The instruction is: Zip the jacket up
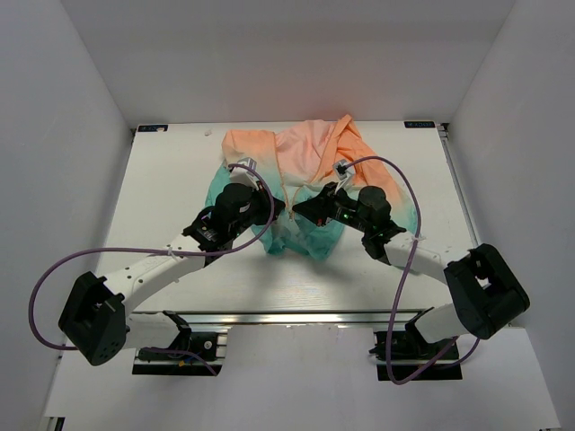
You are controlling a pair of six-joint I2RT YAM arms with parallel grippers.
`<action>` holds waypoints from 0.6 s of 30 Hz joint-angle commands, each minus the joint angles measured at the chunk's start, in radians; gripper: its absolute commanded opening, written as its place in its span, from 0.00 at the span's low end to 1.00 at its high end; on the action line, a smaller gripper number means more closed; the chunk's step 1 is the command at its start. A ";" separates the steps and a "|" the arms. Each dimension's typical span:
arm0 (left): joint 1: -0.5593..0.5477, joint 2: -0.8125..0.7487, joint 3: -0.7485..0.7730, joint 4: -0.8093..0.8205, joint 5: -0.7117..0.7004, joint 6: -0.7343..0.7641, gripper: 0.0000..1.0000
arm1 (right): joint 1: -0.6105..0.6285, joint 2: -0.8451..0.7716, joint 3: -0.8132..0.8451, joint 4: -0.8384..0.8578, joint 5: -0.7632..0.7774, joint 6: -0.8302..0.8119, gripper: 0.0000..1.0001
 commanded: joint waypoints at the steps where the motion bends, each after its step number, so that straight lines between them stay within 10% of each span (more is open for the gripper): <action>1: -0.004 -0.038 0.005 0.026 0.010 0.009 0.00 | 0.003 -0.036 0.009 0.027 -0.017 -0.020 0.00; 18: -0.005 -0.041 -0.015 0.041 0.033 0.004 0.00 | 0.003 0.002 0.041 0.068 -0.018 0.006 0.00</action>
